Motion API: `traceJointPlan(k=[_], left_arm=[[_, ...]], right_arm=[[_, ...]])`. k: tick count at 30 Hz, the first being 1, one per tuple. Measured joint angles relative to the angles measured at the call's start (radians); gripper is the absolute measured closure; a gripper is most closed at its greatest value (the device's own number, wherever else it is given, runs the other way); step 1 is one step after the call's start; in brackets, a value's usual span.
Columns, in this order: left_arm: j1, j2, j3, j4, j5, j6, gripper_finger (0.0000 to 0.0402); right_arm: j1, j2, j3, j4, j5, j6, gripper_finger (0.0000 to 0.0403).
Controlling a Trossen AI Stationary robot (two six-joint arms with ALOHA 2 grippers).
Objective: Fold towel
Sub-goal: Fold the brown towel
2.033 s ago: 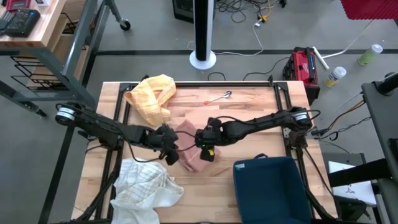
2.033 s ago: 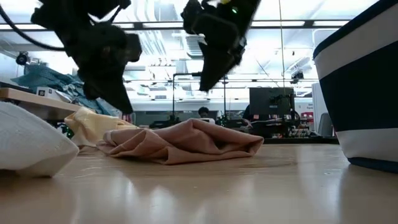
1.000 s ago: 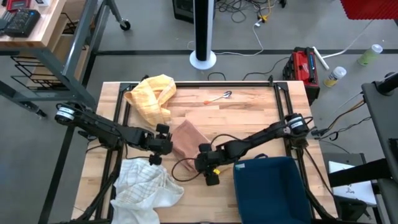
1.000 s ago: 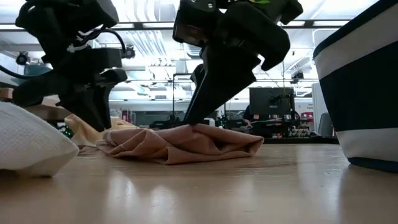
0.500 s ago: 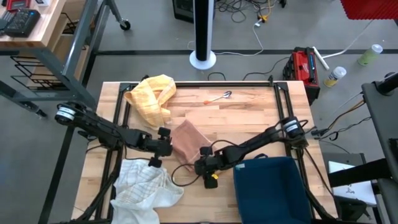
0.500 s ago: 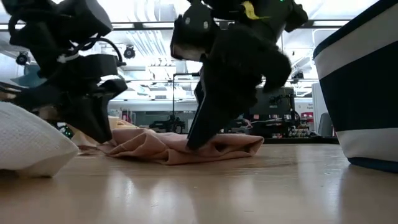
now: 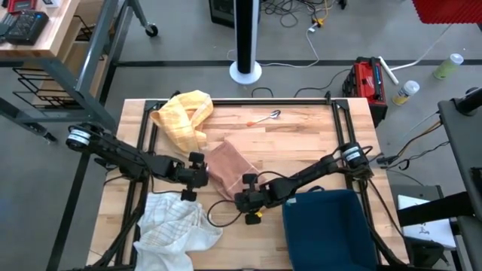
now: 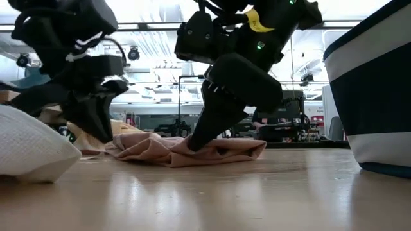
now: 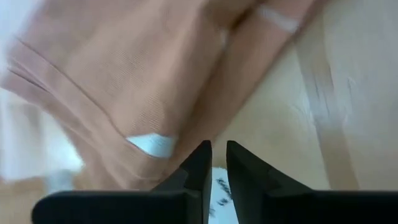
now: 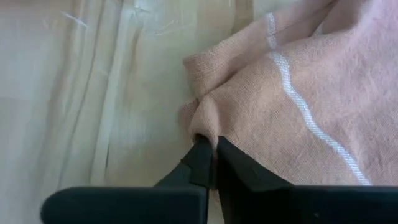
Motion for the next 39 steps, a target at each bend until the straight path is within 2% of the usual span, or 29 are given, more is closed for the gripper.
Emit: traceJointPlan(k=[4, 8, 14, 19, 25, 33, 36, 39], left_arm=[[0.0, -0.001, 0.016, 0.005, -0.054, 0.126, 0.0357], [0.001, -0.001, 0.011, 0.023, -0.099, 0.237, 0.0321], [0.001, -0.001, -0.018, 0.065, -0.107, 0.311, 0.0253], [0.009, -0.001, -0.066, 0.169, -0.139, 0.322, 0.0237], [0.034, -0.001, -0.073, 0.203, -0.18, 0.317, 0.0263], [0.053, -0.001, -0.075, 0.202, -0.189, 0.315, 0.0351], [0.053, -0.004, -0.064, 0.18, -0.248, 0.293, 0.0392], [0.054, -0.021, -0.054, 0.173, -0.309, 0.291, 0.0389]], right_arm=[[0.004, -0.005, 0.001, 0.0, 0.023, 0.009, 0.0391], [0.004, -0.006, 0.001, -0.004, 0.024, 0.01, 0.0399], [0.004, -0.007, 0.001, -0.003, 0.026, 0.017, 0.0401], [0.007, -0.008, 0.001, -0.003, 0.029, 0.013, 0.0402], [0.011, -0.02, 0.001, -0.002, 0.052, 0.001, 0.0402], [0.011, -0.039, 0.009, -0.001, 0.079, -0.007, 0.0403], [0.011, -0.041, 0.037, 0.001, 0.086, -0.023, 0.0403], [0.01, -0.041, 0.071, 0.001, 0.088, -0.041, 0.0403]])
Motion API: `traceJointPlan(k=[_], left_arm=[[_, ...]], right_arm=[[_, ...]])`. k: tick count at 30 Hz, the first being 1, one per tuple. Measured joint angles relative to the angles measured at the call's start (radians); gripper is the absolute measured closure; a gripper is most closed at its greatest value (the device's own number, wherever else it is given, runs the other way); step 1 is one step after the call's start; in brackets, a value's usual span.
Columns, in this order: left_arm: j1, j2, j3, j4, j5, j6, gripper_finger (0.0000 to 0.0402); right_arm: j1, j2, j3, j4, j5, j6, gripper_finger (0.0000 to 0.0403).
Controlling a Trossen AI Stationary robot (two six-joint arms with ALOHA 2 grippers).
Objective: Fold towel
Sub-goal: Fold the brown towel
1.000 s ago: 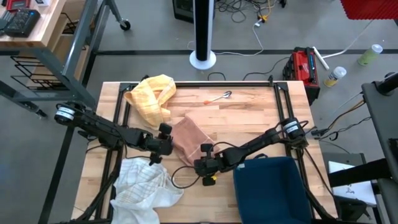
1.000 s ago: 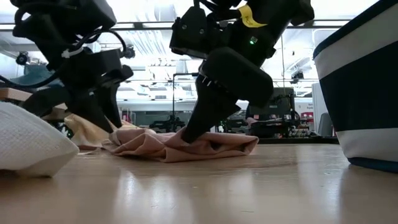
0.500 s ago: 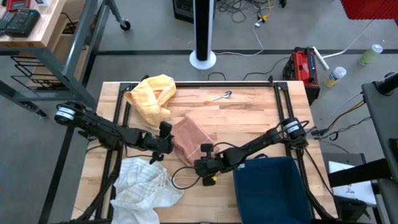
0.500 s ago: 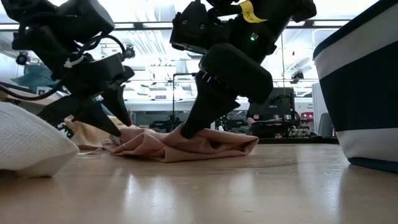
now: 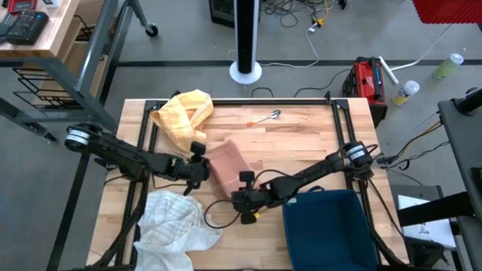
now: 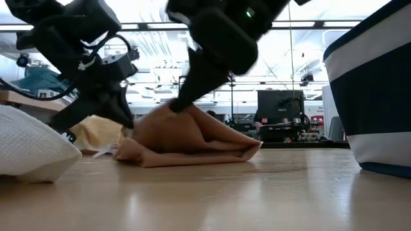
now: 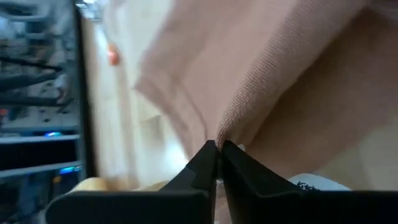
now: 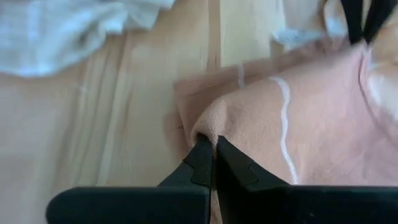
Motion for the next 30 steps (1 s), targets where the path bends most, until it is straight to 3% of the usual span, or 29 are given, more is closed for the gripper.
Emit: traceJointPlan(k=[4, 10, 17, 30], left_arm=[[0.001, -0.022, -0.001, -0.021, -0.01, -0.033, 0.0398], [0.001, -0.028, -0.032, -0.032, -0.182, -0.19, 0.0399], [0.002, -0.028, -0.107, -0.023, -0.192, -0.305, 0.04], [0.002, -0.12, -0.114, -0.042, -0.279, -0.336, 0.0401]], right_arm=[[0.0, -0.001, 0.032, 0.001, 0.001, -0.004, 0.0403], [-0.007, -0.001, 0.064, 0.009, 0.013, -0.016, 0.0403], [-0.02, 0.011, 0.065, 0.093, -0.001, -0.036, 0.0403], [-0.028, 0.16, 0.183, 0.13, -0.085, -0.08, 0.0403]])
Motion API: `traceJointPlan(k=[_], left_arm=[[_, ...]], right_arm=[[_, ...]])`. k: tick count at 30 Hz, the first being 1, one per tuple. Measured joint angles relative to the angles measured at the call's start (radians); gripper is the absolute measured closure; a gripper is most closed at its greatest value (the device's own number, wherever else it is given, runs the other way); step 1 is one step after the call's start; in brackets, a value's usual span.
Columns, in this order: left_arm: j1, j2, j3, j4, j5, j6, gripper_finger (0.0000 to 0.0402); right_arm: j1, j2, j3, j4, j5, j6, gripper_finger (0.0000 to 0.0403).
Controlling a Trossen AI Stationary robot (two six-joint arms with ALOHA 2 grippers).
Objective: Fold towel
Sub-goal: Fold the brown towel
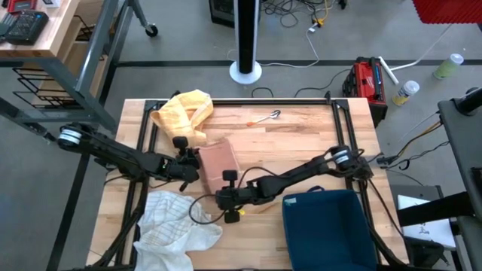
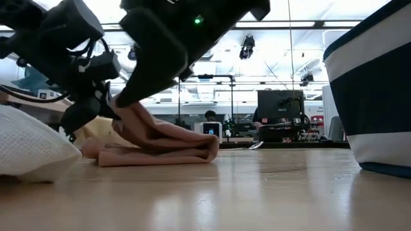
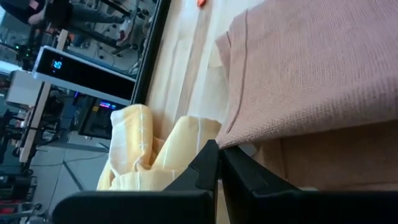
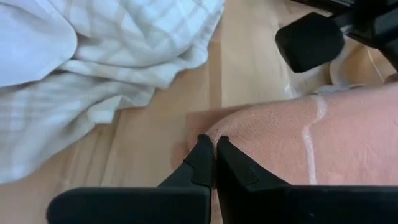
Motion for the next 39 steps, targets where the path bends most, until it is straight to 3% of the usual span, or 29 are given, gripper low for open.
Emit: traceJointPlan(k=[9, 22, 32, 39], left_arm=[[0.0, -0.074, -0.005, -0.069, 0.045, -0.005, 0.0401], [0.002, -0.06, -0.004, -0.073, 0.09, 0.001, 0.0389], [0.003, -0.058, -0.004, -0.075, 0.083, 0.001, 0.0392], [0.005, -0.058, 0.002, -0.088, 0.044, -0.01, 0.0356]], right_arm=[[-0.003, 0.027, 0.052, -0.008, -0.036, -0.021, 0.0403], [-0.023, 0.066, 0.049, 0.066, -0.171, 0.003, 0.0403], [-0.035, 0.067, 0.058, 0.107, -0.19, -0.005, 0.0402], [-0.035, 0.067, 0.058, 0.112, -0.23, 0.016, 0.036]])
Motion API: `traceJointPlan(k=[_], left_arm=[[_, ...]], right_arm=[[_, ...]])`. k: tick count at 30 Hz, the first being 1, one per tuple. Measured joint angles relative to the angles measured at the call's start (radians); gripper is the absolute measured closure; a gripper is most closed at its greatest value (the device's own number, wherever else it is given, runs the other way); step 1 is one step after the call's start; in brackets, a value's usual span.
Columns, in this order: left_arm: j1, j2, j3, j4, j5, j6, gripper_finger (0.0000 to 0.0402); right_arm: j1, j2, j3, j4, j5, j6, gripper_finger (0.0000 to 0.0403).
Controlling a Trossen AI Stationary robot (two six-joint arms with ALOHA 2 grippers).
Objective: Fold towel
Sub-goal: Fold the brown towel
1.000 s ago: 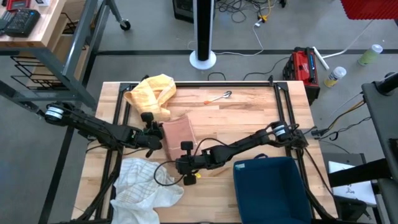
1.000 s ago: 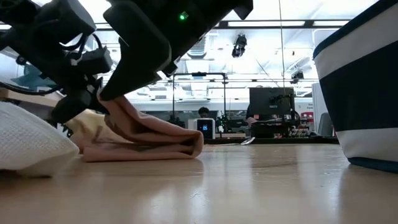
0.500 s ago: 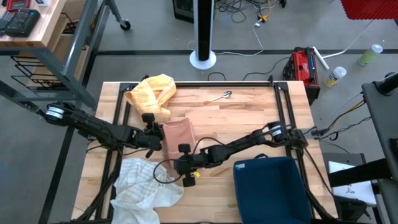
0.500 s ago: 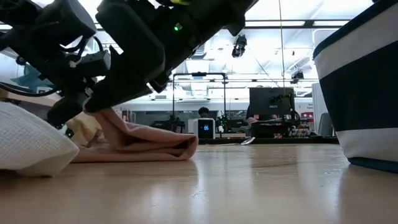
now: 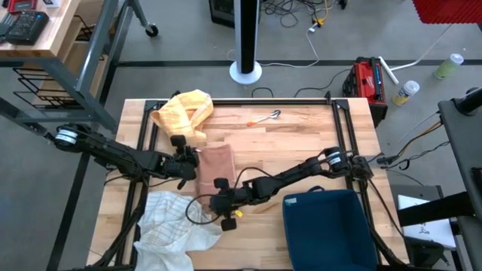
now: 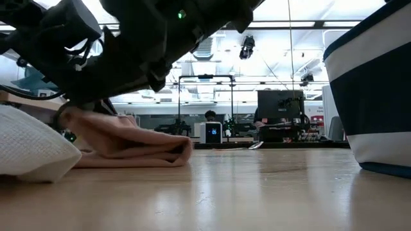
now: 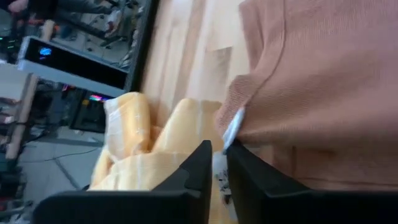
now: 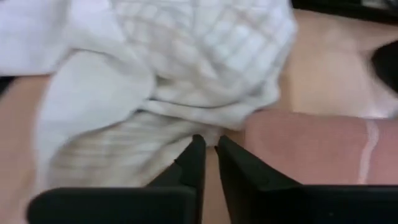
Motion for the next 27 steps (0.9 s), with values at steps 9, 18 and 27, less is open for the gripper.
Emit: traceJointPlan(k=[9, 18, 27], left_arm=[[-0.002, 0.0, 0.009, -0.019, -0.02, -0.023, 0.0298], [-0.002, 0.0, 0.041, -0.092, -0.006, -0.068, 0.0302], [0.005, -0.014, 0.041, -0.092, -0.031, -0.071, 0.0326]], right_arm=[[-0.01, 0.014, 0.0, -0.008, 0.001, 0.024, 0.0292], [-0.013, -0.006, 0.0, -0.091, 0.14, 0.085, 0.0282], [-0.013, 0.049, -0.003, -0.103, 0.142, 0.166, 0.0314]])
